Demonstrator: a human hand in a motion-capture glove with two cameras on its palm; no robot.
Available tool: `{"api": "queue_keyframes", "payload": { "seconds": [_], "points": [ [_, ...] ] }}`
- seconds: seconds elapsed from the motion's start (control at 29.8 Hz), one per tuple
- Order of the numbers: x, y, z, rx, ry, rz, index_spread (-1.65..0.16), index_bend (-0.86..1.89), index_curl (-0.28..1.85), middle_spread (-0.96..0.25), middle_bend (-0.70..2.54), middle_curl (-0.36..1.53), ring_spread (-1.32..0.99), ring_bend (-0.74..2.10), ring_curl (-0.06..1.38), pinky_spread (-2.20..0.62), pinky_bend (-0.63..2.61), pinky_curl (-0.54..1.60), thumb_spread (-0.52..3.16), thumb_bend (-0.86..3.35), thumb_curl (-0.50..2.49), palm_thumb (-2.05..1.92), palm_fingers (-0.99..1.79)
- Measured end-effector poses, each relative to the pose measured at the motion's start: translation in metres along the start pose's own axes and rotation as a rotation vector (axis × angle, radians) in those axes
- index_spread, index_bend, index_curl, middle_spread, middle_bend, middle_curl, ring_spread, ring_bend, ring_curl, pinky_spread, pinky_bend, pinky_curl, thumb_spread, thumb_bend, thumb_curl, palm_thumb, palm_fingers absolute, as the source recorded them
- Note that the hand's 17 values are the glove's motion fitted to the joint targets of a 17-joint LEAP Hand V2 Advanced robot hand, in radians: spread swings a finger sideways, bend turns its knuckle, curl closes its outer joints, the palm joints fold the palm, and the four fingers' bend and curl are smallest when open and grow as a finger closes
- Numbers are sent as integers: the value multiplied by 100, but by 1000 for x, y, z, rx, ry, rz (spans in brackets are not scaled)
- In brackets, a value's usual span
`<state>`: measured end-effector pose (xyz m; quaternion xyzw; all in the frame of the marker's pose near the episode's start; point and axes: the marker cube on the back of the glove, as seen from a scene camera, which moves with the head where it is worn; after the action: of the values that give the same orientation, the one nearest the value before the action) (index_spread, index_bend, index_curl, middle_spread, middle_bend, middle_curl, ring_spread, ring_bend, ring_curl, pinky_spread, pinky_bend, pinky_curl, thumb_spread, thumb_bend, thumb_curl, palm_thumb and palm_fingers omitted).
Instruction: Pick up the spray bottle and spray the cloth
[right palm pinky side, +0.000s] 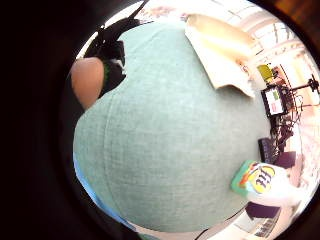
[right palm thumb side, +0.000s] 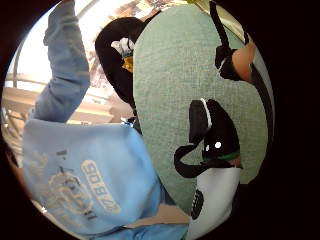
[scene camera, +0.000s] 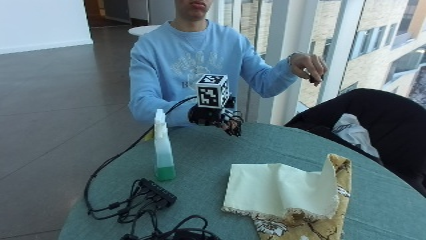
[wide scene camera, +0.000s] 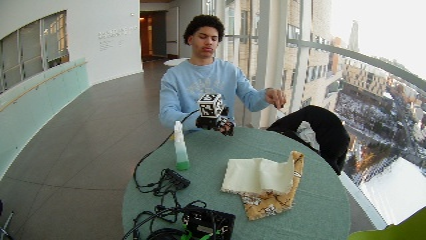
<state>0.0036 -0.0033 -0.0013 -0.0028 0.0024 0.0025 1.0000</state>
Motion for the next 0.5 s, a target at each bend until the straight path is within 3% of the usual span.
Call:
{"api": "queue_keyframes", "payload": {
  "seconds": [0.24, 0.5],
  "points": [
    [11, -16, -7, -2, 6, 23, -22, 29, 22, -8, 37, 20, -6, 40, 21, 9, 18, 14, 73, 42, 18, 64, 96],
    [21, -27, -15, -19, 48, 36, -34, 8, 21, -10, 32, 25, -7, 38, 26, 12, 28, 22, 99, 30, 19, 53, 71]
  ]
}}
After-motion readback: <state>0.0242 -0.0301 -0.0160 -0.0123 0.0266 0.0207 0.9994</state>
